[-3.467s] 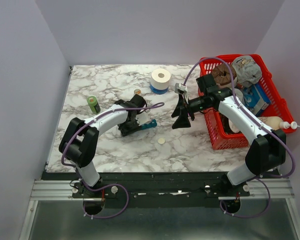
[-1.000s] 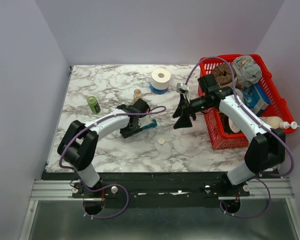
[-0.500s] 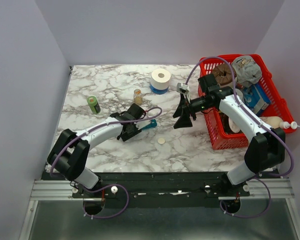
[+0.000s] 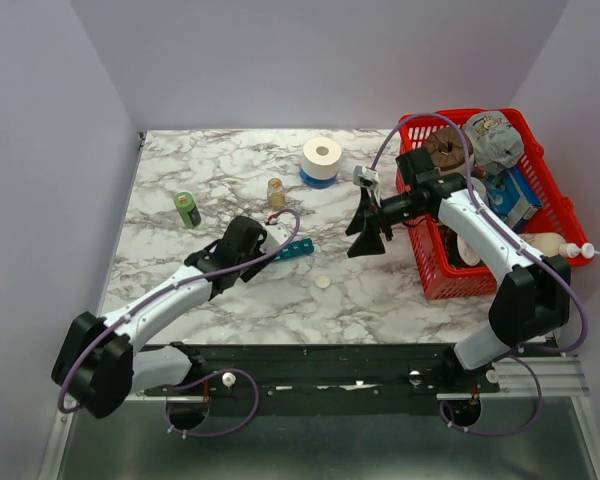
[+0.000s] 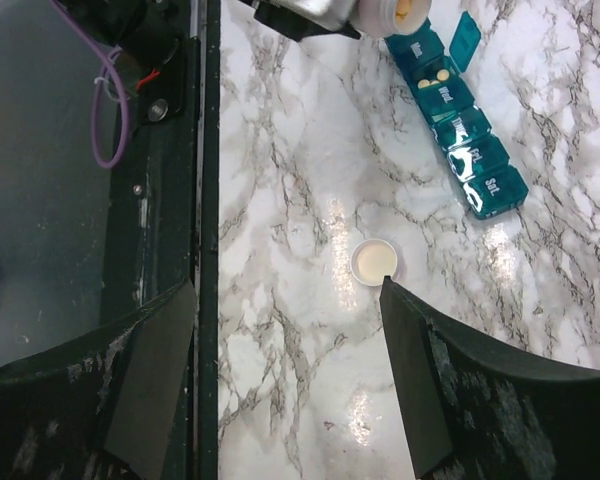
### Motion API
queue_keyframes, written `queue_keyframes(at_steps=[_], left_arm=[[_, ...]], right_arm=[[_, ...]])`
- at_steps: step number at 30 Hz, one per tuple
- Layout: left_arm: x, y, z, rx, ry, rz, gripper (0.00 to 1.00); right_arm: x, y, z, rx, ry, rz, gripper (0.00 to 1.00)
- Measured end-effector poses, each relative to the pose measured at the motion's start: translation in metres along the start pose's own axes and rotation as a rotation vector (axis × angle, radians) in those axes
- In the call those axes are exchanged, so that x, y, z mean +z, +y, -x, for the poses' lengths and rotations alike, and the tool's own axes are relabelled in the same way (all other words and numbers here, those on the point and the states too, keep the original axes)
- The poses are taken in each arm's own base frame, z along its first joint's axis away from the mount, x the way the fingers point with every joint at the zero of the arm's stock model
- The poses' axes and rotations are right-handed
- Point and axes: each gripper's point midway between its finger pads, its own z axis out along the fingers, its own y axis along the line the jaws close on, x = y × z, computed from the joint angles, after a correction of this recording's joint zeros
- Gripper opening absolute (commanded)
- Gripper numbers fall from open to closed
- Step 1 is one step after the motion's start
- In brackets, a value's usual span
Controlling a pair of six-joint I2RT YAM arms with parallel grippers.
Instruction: Sort the pills into containers
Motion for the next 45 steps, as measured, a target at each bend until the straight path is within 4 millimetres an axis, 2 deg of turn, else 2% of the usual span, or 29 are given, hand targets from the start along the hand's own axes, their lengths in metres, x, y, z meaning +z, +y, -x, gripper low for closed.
queue_keyframes(at_steps=[5, 9, 12, 13, 21, 23, 25, 27, 29, 31, 33, 36, 41, 45], left_arm=[[-0.023, 0.003, 0.022, -0.049, -0.222, 0.026, 0.00], [-0.052, 0.001, 0.043, -0.085, -0.471, 0.033, 0.00], [-0.078, -0.003, 0.063, -0.106, -0.678, 0.015, 0.00], [-0.085, -0.005, 0.068, -0.112, -0.732, 0.006, 0.00], [-0.143, -0.027, 0.110, -0.147, -1.087, -0.160, 0.00], [-0.163, -0.030, 0.118, -0.148, -1.175, -0.200, 0.00], [-0.182, -0.031, 0.123, -0.145, -1.243, -0.219, 0.00], [-0.201, -0.030, 0.126, -0.140, -1.310, -0.226, 0.00], [-0.216, -0.029, 0.125, -0.135, -1.359, -0.221, 0.00], [-0.232, -0.027, 0.122, -0.122, -1.405, -0.200, 0.00], [-0.237, -0.026, 0.118, -0.108, -1.417, -0.178, 0.00], [-0.236, -0.024, 0.110, -0.093, -1.397, -0.142, 0.00], [-0.219, -0.022, 0.100, -0.080, -1.320, -0.099, 0.00], [-0.206, -0.020, 0.094, -0.075, -1.264, -0.075, 0.00]], right_arm=[[0.000, -0.001, 0.000, -0.025, 0.000, 0.001, 0.83], [-0.001, -0.001, 0.000, -0.072, 0.000, 0.002, 0.84], [-0.003, 0.004, 0.000, -0.130, -0.005, -0.003, 0.91], [-0.005, 0.008, 0.000, -0.155, -0.008, -0.006, 1.00], [-0.016, 0.028, 0.007, -0.538, -0.060, -0.054, 1.00], [-0.010, 0.025, 0.014, -0.591, -0.039, -0.002, 1.00], [0.005, 0.016, 0.016, -0.612, -0.016, 0.045, 1.00], [0.026, 0.011, -0.004, -0.617, 0.045, 0.072, 1.00], [0.048, 0.016, -0.038, -0.607, 0.142, 0.102, 1.00], [0.061, 0.019, -0.058, -0.597, 0.216, 0.122, 1.00], [0.071, 0.012, -0.064, -0.598, 0.255, 0.114, 0.99], [0.080, -0.009, -0.074, -0.605, 0.326, 0.067, 0.99], [0.098, -0.030, -0.098, -0.624, 0.442, 0.033, 0.99], [0.104, -0.039, -0.106, -0.640, 0.486, 0.014, 0.99]])
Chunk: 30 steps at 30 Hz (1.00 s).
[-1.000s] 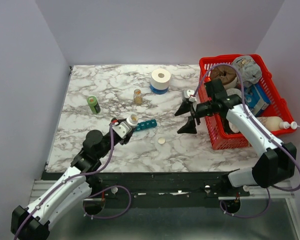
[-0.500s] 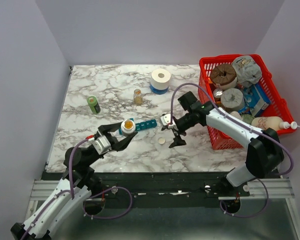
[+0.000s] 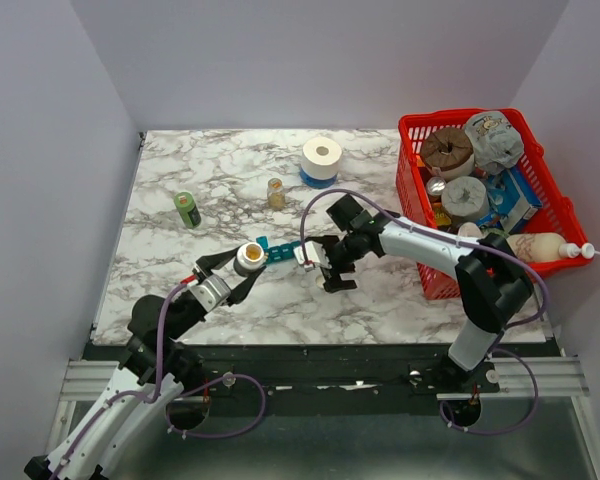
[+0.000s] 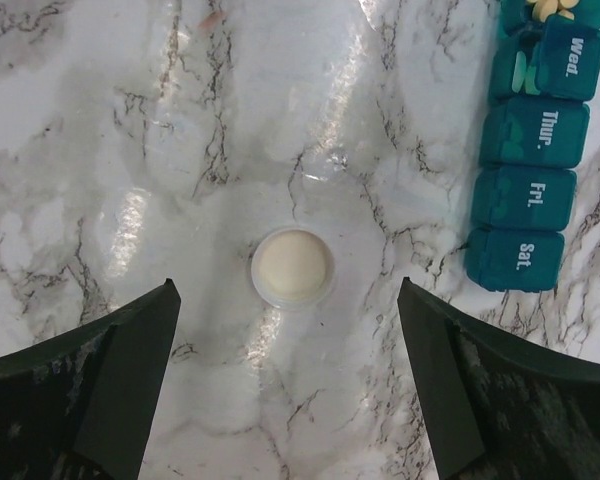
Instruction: Sort the pills into containers
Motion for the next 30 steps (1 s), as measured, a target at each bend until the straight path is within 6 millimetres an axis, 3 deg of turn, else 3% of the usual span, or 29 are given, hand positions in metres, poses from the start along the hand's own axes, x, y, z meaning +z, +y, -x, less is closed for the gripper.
queue_keyframes(at_steps=[13, 30], left_arm=[[-0.005, 0.009, -0.001, 0.028, 0.012, 0.052, 0.00], [-0.007, 0.016, -0.006, 0.032, 0.034, 0.090, 0.00]], right_arm=[[0.013, -0.003, -0.010, 0.012, 0.052, -0.007, 0.97], [0.030, 0.003, -0.027, 0.022, 0.134, 0.023, 0.78]])
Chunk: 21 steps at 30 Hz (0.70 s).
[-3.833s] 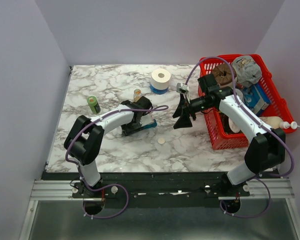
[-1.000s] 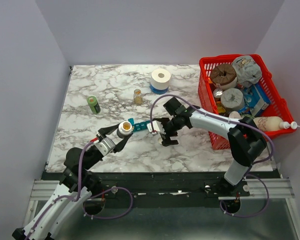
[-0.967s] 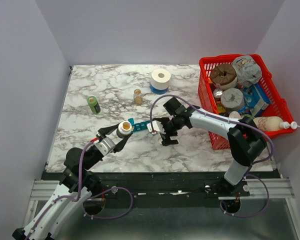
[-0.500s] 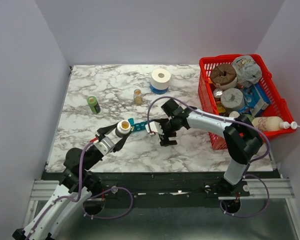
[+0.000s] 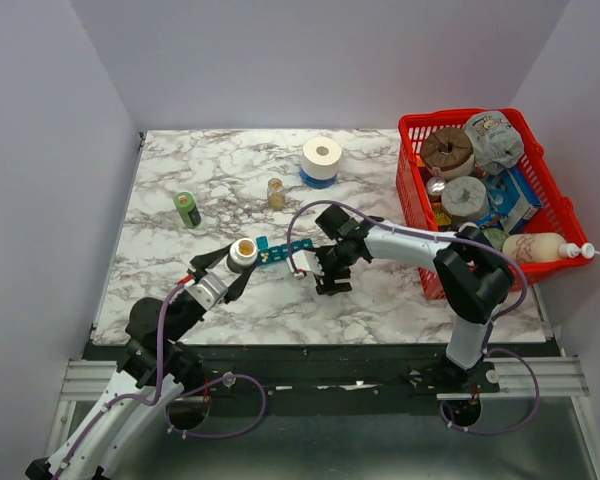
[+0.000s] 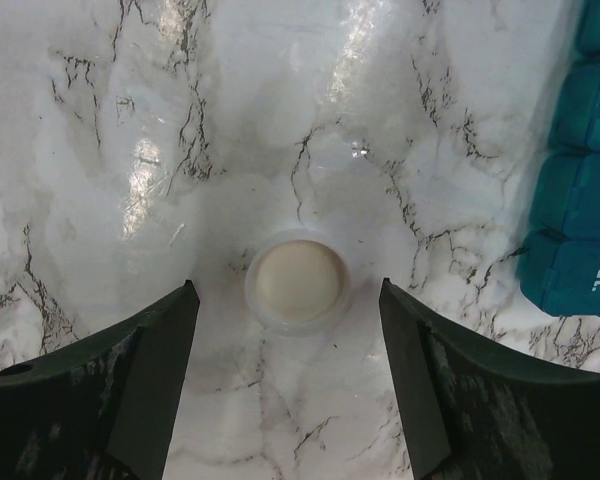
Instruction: Sort the pills into containers
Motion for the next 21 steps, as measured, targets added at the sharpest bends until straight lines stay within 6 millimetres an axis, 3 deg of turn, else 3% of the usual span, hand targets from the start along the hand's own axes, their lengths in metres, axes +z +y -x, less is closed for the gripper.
queue_keyframes(at_steps=[4, 11, 21], left_arm=[[-0.001, 0.003, 0.000, 0.005, 0.001, 0.016, 0.00], [-0.002, 0.004, -0.001, 0.008, 0.009, 0.024, 0.00], [-0.003, 0.005, -0.003, 0.007, 0.017, 0.032, 0.00]], right_arm=[[0.001, -0.004, 0.002, 0.001, 0.006, -0.006, 0.70], [0.001, -0.008, 0.000, 0.020, 0.024, -0.018, 0.44], [-0.003, -0.014, 0.001, 0.081, 0.010, -0.035, 0.42]])
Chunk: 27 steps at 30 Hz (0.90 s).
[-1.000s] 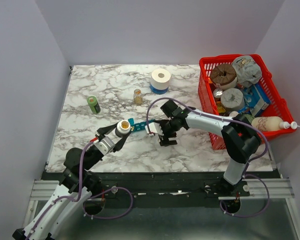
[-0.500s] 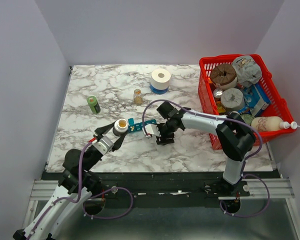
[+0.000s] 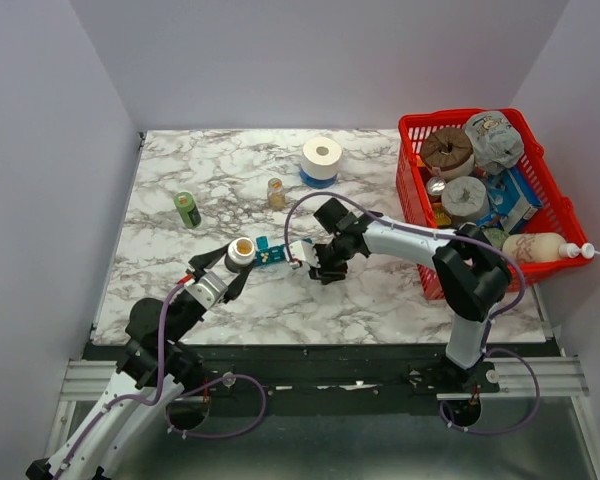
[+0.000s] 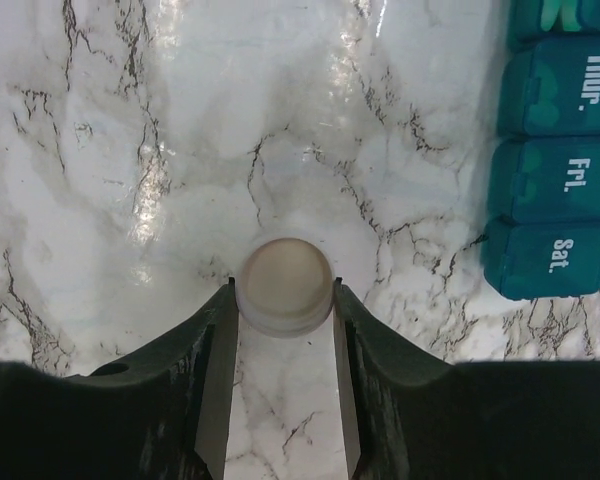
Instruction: Sort the pills into containers
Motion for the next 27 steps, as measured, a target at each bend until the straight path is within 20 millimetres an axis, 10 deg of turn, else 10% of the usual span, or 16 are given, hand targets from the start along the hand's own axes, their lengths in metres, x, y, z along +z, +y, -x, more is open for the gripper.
queue_keyframes(at_steps=[17, 27], left_arm=[[0.000, 0.000, -0.001, -0.002, 0.003, -0.001, 0.00], [0.001, -0.001, -0.003, -0.004, 0.012, -0.003, 0.00]], right_arm=[[-0.030, -0.043, -0.017, 0.159, -0.002, -0.141, 0.43], [-0.043, -0.084, 0.008, 0.221, -0.091, -0.206, 0.44]])
